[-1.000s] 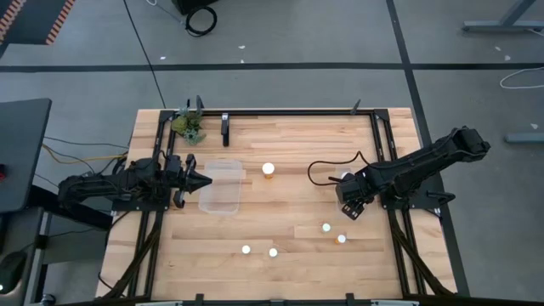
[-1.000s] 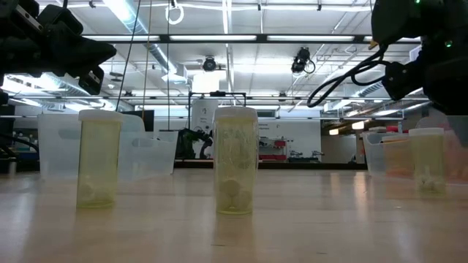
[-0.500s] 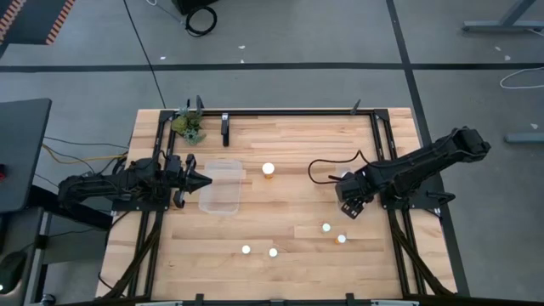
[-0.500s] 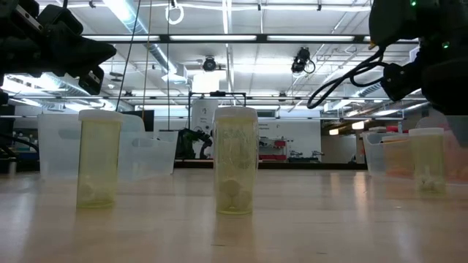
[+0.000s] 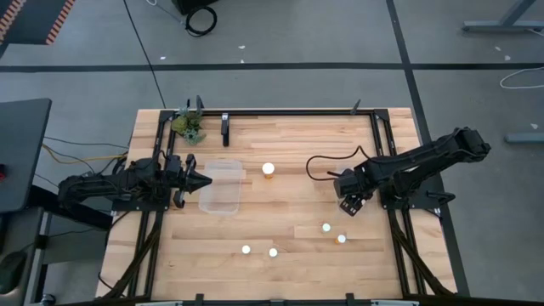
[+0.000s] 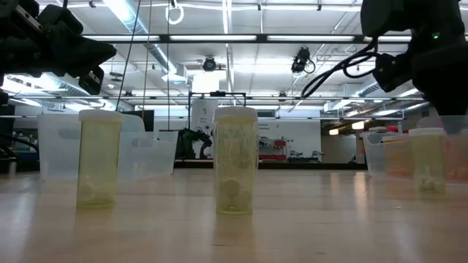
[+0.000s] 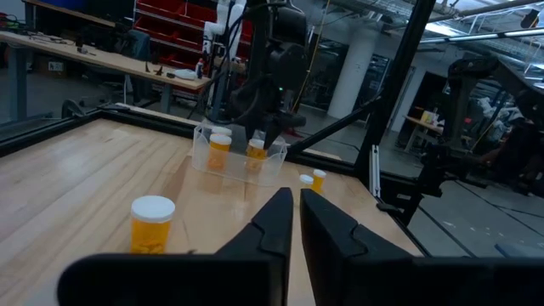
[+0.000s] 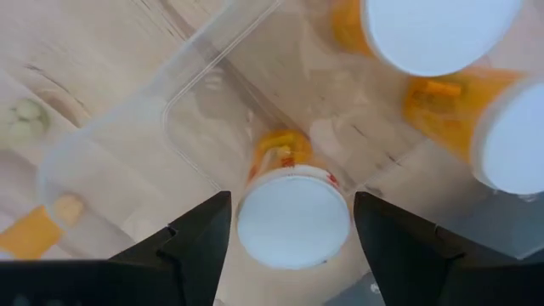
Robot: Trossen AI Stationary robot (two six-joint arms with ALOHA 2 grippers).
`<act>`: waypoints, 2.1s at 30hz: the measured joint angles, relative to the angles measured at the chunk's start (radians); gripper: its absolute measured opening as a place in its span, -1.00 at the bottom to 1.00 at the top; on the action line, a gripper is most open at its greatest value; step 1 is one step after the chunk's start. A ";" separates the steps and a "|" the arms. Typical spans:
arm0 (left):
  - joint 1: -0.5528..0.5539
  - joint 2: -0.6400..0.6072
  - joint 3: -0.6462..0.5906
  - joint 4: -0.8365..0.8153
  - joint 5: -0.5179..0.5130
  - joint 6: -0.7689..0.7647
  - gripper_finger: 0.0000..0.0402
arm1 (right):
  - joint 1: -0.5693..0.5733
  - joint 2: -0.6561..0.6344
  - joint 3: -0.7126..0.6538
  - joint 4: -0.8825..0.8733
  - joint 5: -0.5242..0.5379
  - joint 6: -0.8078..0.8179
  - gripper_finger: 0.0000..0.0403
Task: Pick and place medicine bottles into bin by pill shape (circle, oval)
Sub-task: Put the large orange pill bottle into the right transparent bin
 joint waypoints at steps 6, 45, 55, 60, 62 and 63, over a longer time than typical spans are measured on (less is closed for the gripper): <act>0.000 0.000 0.000 0.000 0.000 0.000 -0.87 | 0.000 0.000 0.041 -0.042 0.009 -0.002 0.27; 0.000 0.000 0.000 0.000 0.000 0.000 -0.86 | 0.000 0.000 0.210 -0.155 0.055 0.013 0.27; 0.000 0.000 0.000 0.000 0.000 0.000 -0.84 | 0.000 0.000 0.266 -0.157 0.096 0.030 0.27; 0.000 0.000 0.000 0.000 0.000 0.000 -0.82 | 0.000 0.000 0.266 -0.156 0.096 0.068 0.27; 0.000 0.000 0.000 0.000 0.000 0.000 -0.83 | 0.000 0.001 0.266 -0.149 0.096 0.075 0.27; 0.000 0.000 0.000 0.000 0.000 0.000 -0.84 | 0.000 0.004 0.266 -0.138 0.096 0.076 0.27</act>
